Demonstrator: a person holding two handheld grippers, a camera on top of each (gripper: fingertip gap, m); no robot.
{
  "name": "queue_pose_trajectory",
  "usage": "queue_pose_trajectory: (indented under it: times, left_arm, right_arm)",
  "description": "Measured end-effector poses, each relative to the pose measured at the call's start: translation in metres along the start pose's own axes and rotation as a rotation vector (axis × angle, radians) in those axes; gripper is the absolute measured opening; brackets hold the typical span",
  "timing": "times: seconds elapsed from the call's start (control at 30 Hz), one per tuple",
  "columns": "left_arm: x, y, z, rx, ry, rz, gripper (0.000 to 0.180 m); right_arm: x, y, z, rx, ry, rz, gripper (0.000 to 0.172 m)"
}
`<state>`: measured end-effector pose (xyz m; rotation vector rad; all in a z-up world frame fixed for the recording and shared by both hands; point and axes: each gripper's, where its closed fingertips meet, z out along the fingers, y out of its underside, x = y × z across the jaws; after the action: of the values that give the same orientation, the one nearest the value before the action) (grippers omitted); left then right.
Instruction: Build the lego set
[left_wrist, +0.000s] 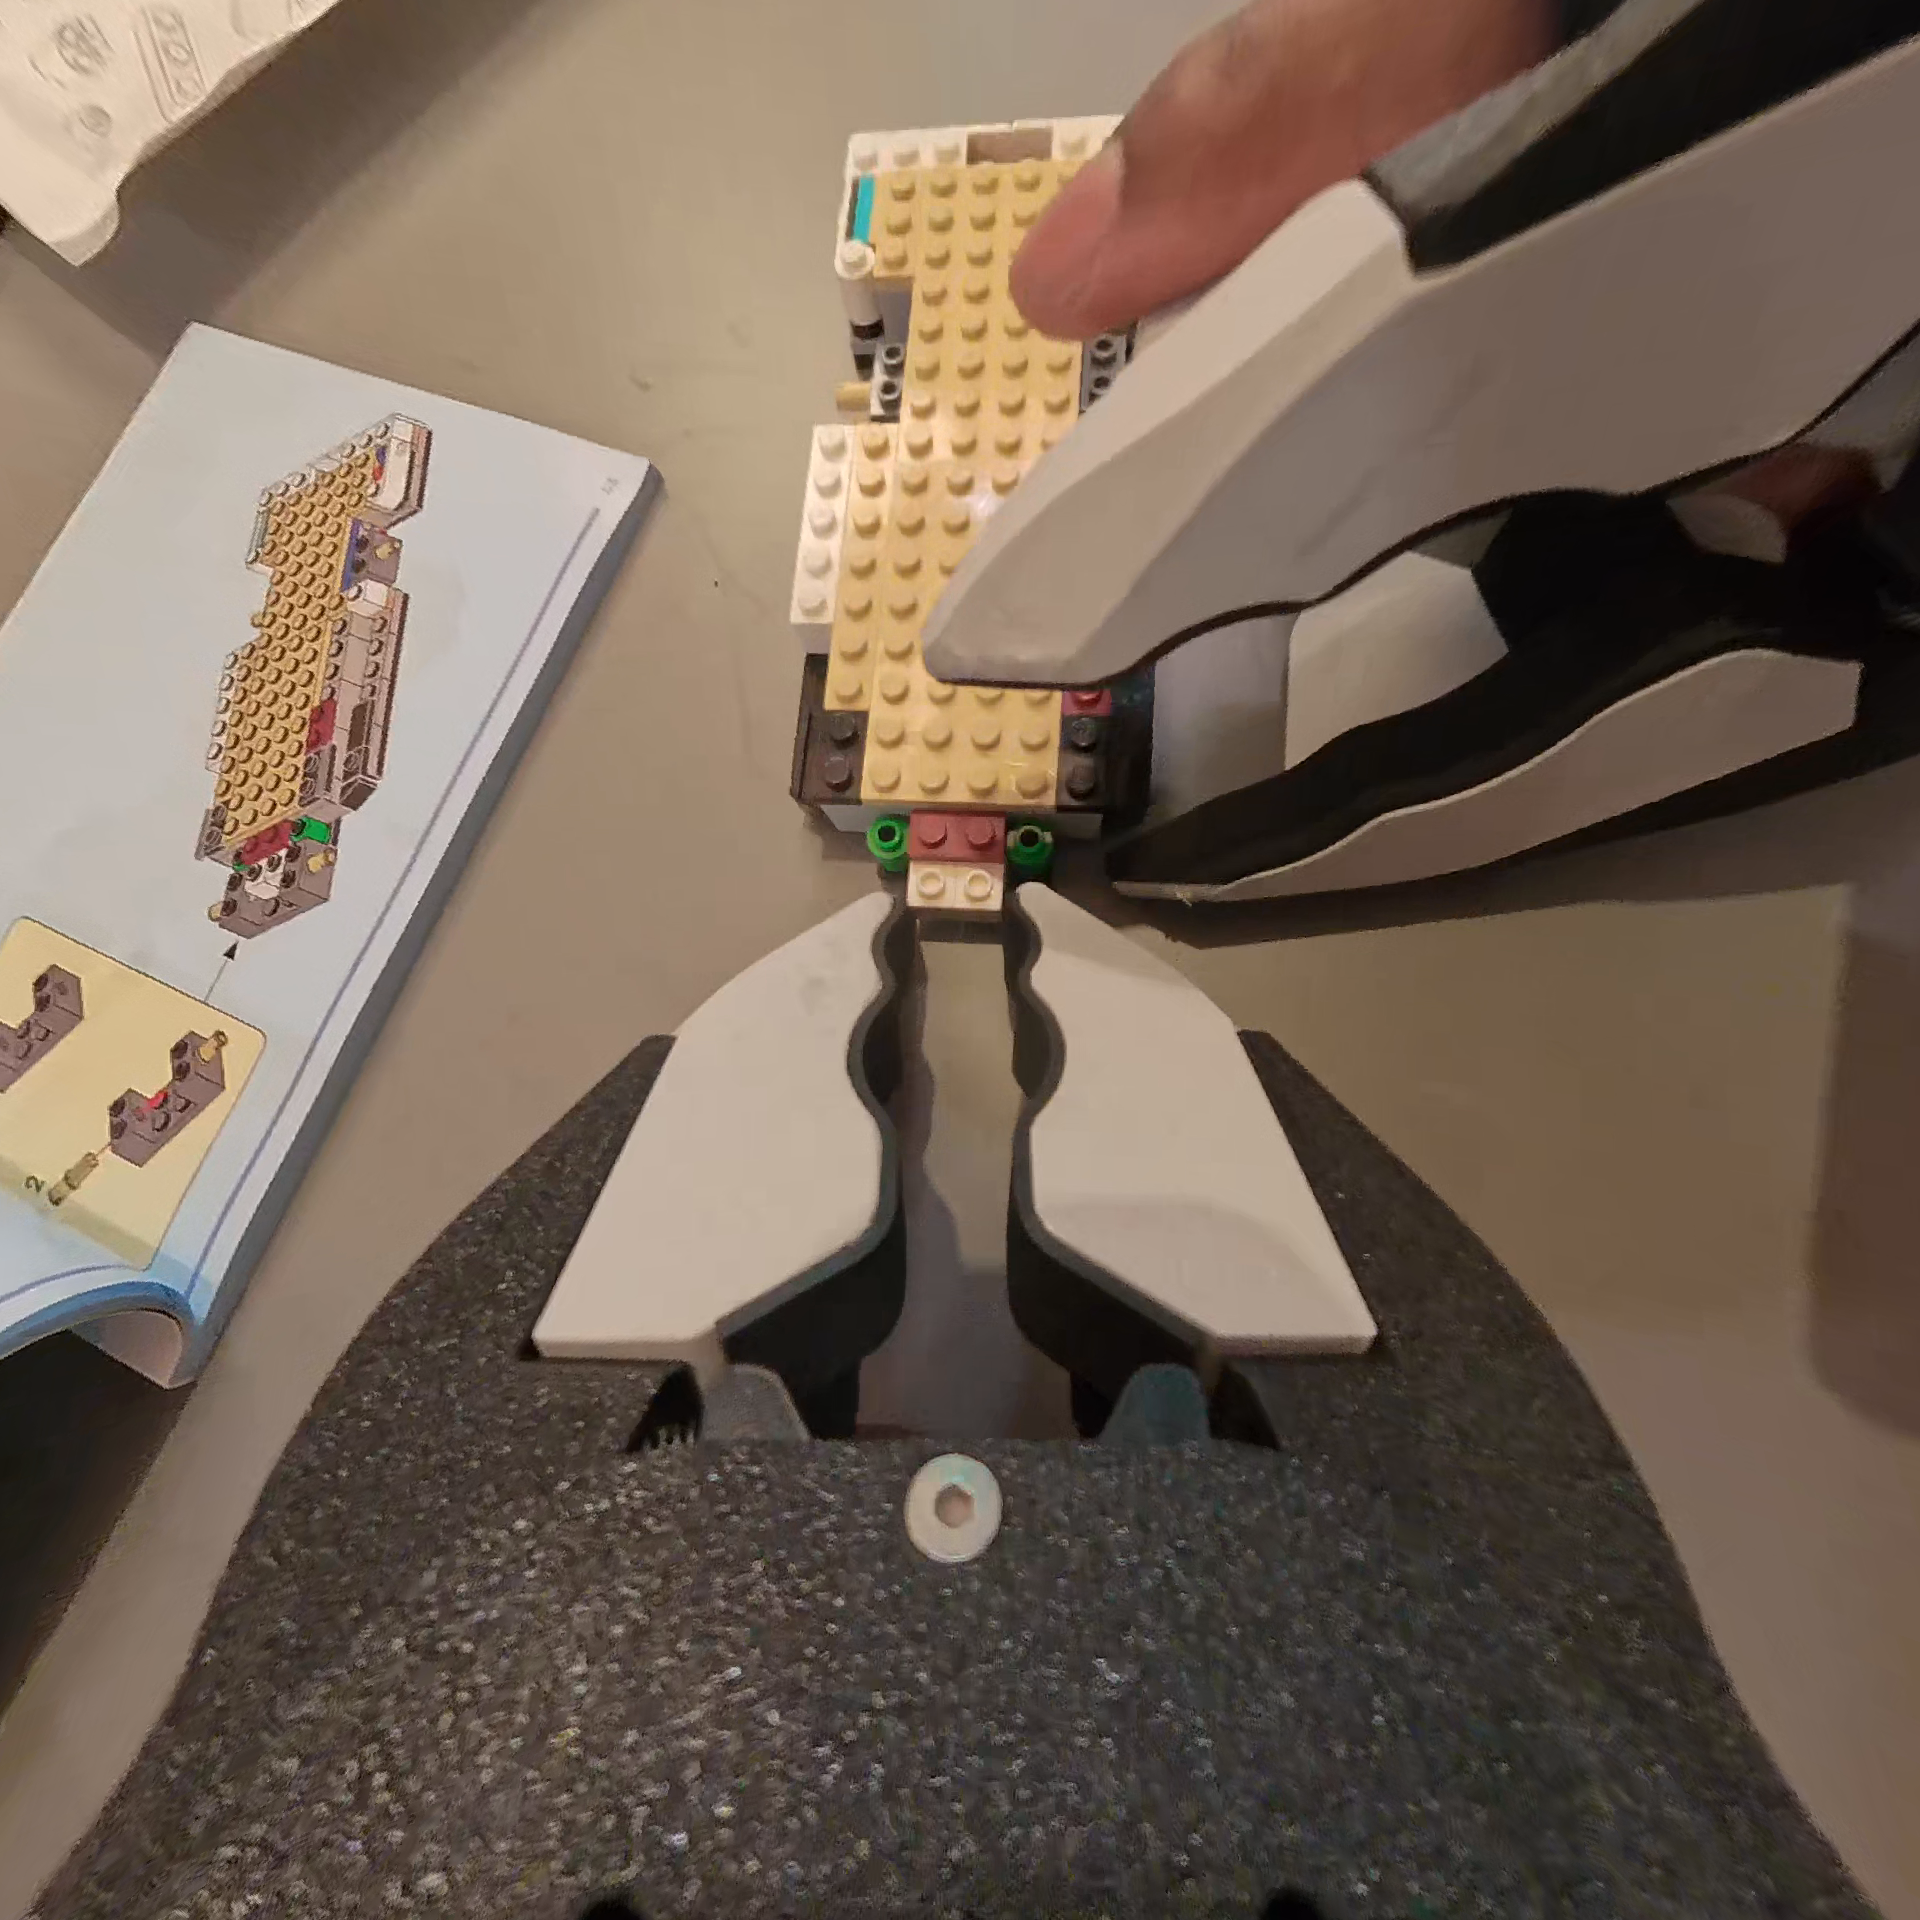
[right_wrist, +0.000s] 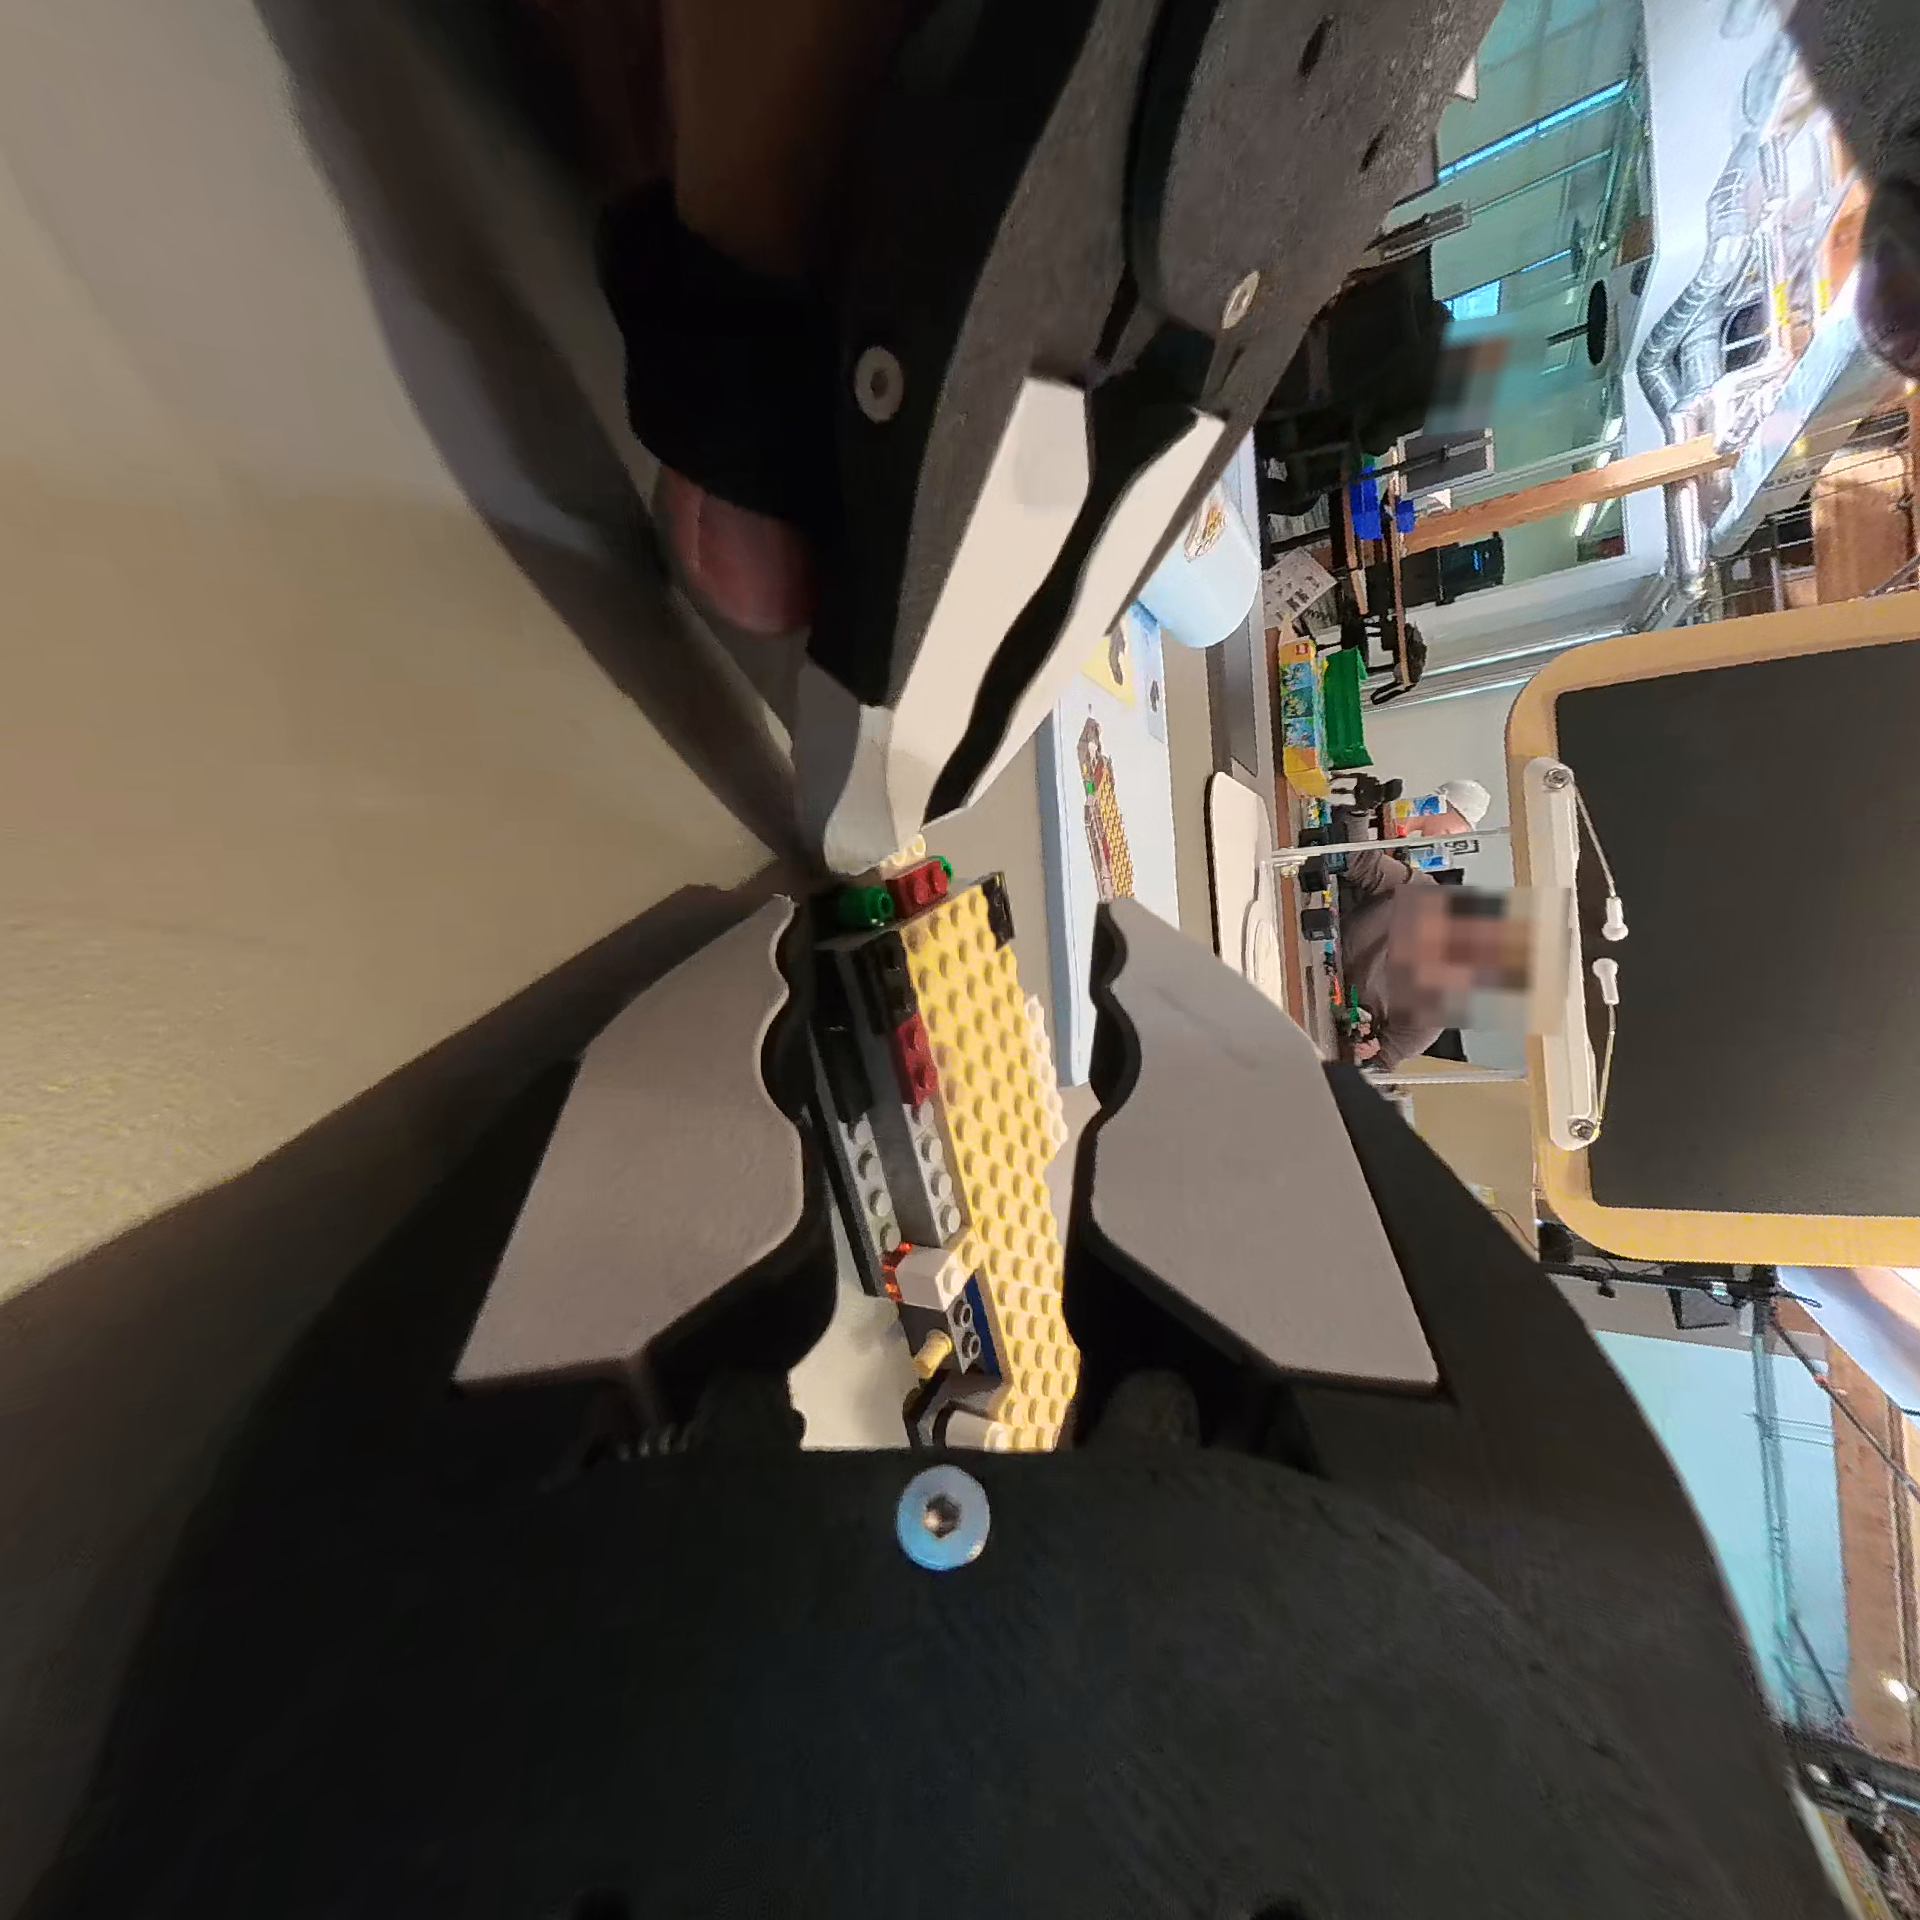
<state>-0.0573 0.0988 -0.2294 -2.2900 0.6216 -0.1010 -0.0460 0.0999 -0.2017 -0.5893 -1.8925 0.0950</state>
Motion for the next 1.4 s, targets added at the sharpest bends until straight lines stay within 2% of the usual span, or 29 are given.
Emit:
queue_pose_trajectory:
  times: [0.17, 0.27, 0.7, 1.0, 1.4]
  left_arm:
    - [0.001, 0.001, 0.0, -0.002, 0.015, -0.006, 0.018]
    - [0.005, 0.0, -0.002, 0.012, 0.031, 0.019, 0.031]
    - [-0.003, -0.021, -0.021, 0.211, -0.059, 0.136, 0.035]
    - [-0.002, -0.015, -0.016, 0.164, -0.115, 0.232, 0.034]
    - [-0.013, -0.012, -0.021, 0.175, -0.132, 0.2, 0.034]
  right_arm:
    - [-0.002, 0.0, 0.0, 0.011, -0.022, 0.039, 0.051]
    - [-0.002, 0.0, 0.0, 0.021, -0.032, 0.067, 0.05]
    - [-0.001, 0.005, -0.003, 0.028, -0.057, 0.13, 0.047]
    - [-0.002, 0.005, -0.004, 0.04, -0.097, 0.187, 0.046]
    - [-0.003, 0.006, -0.004, 0.052, -0.116, 0.218, 0.043]
